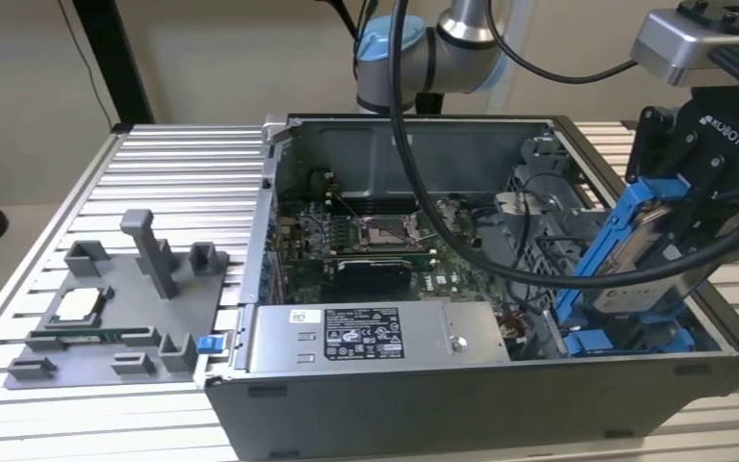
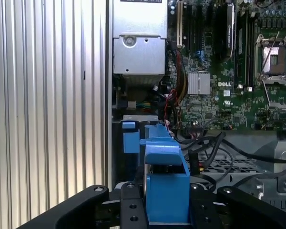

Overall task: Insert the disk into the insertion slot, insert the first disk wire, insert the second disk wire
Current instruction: 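Insert the disk into the insertion slot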

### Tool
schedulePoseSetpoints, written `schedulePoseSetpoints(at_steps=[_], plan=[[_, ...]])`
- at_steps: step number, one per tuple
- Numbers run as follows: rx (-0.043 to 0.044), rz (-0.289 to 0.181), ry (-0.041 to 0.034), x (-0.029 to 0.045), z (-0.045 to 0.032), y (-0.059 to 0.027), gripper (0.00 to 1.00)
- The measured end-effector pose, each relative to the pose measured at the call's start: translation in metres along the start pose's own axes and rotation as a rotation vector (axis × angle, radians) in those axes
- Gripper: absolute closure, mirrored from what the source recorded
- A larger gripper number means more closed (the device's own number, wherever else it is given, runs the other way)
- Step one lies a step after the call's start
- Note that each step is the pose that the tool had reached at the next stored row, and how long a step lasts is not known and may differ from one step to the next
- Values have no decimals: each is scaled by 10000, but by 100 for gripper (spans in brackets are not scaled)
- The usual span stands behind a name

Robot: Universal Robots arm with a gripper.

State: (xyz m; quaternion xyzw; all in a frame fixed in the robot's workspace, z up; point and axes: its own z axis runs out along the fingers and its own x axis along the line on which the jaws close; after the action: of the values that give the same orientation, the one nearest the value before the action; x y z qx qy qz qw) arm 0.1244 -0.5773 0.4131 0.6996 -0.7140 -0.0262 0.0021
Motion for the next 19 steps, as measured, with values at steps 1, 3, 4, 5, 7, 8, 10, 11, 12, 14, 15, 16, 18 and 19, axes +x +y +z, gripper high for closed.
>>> schedulePoseSetpoints(at_steps=[1,3,4,5,7,8,10,11,12,14,15,16,18,19], plan=[[0,1,0,1,0,4,100],[0,-1,2,5,0,6,100],[0,-2,1,12,0,6,100],[0,-1,0,20,0,6,100],[0,-1,1,40,1,6,100],[0,0,-1,45,4,6,100],[0,0,0,45,11,8,100],[0,0,1,45,14,9,100],[0,-1,0,44,18,9,100],[0,-1,-1,38,25,10,100],[0,0,-1,33,28,11,100],[0,-1,0,27,31,12,100],[0,-1,-1,21,45,12,100],[0,-1,-3,21,59,11,100]])
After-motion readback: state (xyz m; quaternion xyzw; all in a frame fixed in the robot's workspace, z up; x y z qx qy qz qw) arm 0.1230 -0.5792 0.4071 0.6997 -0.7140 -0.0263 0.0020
